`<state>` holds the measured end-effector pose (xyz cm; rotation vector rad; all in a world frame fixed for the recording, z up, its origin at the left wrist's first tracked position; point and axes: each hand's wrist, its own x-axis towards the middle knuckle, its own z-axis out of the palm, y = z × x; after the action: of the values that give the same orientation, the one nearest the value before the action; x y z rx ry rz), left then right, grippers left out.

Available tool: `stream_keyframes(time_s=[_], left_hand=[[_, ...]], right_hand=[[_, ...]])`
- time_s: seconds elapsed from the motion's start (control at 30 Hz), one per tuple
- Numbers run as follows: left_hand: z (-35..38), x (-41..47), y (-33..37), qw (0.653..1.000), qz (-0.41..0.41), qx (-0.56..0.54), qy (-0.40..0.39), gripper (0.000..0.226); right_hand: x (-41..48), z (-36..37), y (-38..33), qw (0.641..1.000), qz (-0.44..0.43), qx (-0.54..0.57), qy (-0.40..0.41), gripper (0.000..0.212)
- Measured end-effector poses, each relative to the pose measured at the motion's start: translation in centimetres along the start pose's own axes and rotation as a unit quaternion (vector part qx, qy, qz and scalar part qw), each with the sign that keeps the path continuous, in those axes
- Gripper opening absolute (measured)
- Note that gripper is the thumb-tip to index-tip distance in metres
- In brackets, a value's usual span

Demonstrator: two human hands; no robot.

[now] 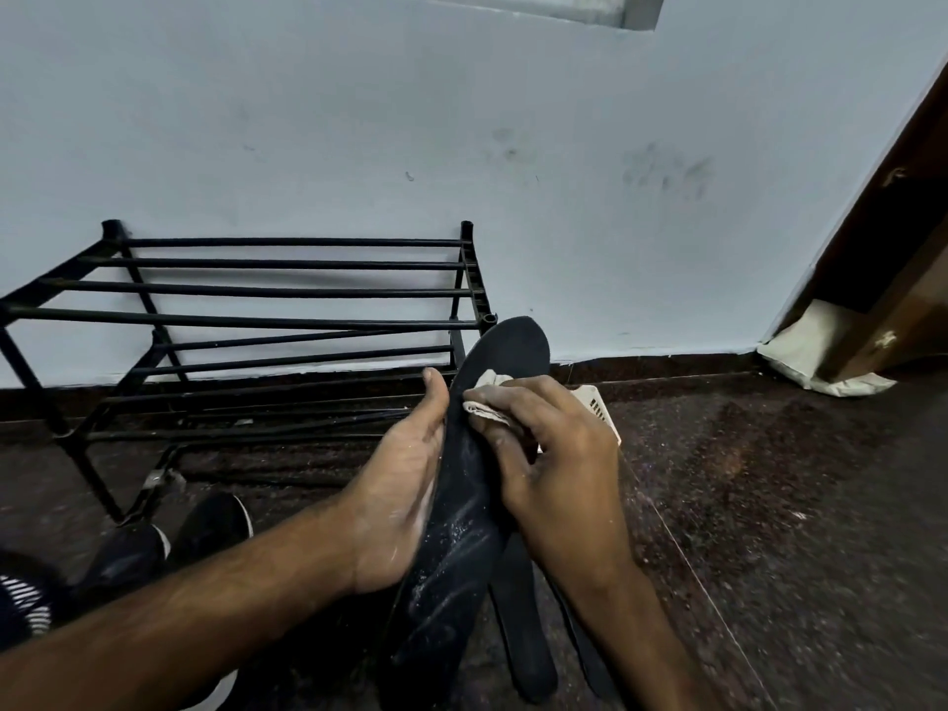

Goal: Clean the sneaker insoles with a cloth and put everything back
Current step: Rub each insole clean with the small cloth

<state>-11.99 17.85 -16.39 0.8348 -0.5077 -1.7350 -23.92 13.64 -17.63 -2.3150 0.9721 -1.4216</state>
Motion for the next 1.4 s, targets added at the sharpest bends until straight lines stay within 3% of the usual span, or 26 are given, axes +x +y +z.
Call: stream_keyframes(time_s=[0.23,0.33,0.47,0.63,0.77,0.87,1.0,1.2,1.4], left_hand=[[-0.1,0.0,-0.1,0.999,0.007,0.017,-0.036,0.073],[0.0,-0.2,-0.4,0.999,0.005,0.017,-0.037,0.073],[0.3,-0.4,-0.6,0.999,0.000,0.018,-0.044,0.070],[0.2,-0.3,-0.2,0.995,-0.012,0.080,-0.058,0.075],[0.2,-0.4,-0.4,0.994,-0.014,0.082,-0.074,0.071],[0.5,-0.4,-0.9,0.993,-0.022,0.073,-0.086,0.068],[-0.2,0.0,-0.6,0.991,-0.023,0.110,-0.078,0.074],[0.5,-0.2,-1.4,0.992,-0.018,0.084,-0.090,0.067],[-0.1,-0.2,-1.0,0.982,-0.019,0.177,-0.063,0.081]], right_hand=[[0.9,-1.1,1.4,0.996,-0.022,-0.085,0.017,0.025],[0.7,-0.7,0.7,0.999,0.003,-0.044,0.018,0.029],[0.3,0.0,-0.8,0.999,-0.034,-0.003,0.027,0.030],[1.5,-1.9,0.7,0.998,0.062,-0.022,0.002,0.035],[1.1,-1.5,-0.6,0.997,0.055,0.046,-0.031,0.039],[0.7,-0.9,-0.8,0.999,0.033,0.038,0.001,0.033],[1.6,-2.1,0.6,0.997,0.072,0.020,0.030,0.032],[0.6,-0.7,-0.9,0.988,0.093,0.116,0.038,0.033],[1.5,-2.1,1.3,0.996,0.053,0.022,0.069,0.035]])
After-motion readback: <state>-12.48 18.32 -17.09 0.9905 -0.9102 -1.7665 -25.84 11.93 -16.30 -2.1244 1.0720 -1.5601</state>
